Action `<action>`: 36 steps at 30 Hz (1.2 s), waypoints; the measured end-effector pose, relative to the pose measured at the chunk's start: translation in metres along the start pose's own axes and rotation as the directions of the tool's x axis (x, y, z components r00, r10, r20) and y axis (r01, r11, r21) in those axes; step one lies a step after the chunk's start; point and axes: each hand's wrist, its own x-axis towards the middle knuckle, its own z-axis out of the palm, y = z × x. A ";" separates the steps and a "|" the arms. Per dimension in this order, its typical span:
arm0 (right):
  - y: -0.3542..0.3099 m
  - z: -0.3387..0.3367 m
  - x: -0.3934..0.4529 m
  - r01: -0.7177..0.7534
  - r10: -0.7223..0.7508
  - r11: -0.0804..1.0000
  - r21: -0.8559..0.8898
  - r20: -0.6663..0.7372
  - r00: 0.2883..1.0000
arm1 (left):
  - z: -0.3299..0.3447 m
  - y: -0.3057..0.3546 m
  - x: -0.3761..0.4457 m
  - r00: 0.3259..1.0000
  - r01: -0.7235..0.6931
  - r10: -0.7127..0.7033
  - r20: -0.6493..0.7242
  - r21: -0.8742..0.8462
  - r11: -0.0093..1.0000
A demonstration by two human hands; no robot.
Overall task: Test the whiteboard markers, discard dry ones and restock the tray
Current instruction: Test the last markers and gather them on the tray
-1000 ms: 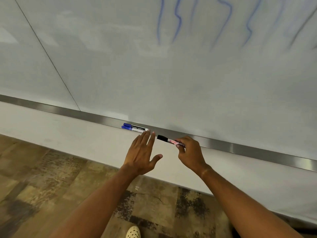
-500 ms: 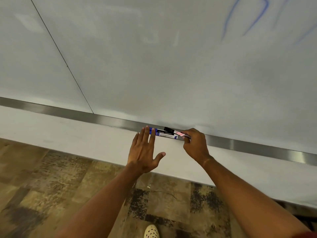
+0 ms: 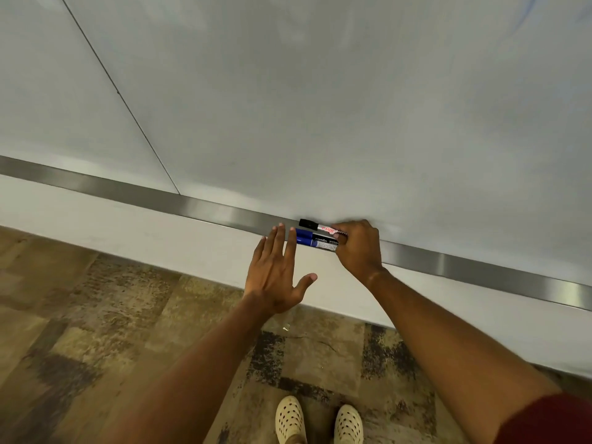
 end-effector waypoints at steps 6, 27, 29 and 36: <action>-0.004 0.010 0.002 -0.036 0.036 0.999 0.000 -0.015 0.999 | 0.010 -0.002 0.003 0.999 0.010 -0.010 0.036 -0.008 1.000; -0.010 0.031 -0.008 -0.156 0.159 0.987 0.035 -0.085 0.984 | 0.016 0.009 0.009 0.991 0.028 -0.031 0.130 0.024 0.999; -0.011 0.032 -0.010 -0.145 0.147 0.989 0.026 -0.097 0.984 | 0.015 0.009 0.010 0.990 0.028 -0.032 0.140 0.029 0.999; -0.007 0.034 -0.007 -0.140 0.128 0.986 -0.092 -0.127 0.984 | 0.012 0.007 0.012 0.993 0.021 -0.025 0.116 0.030 0.999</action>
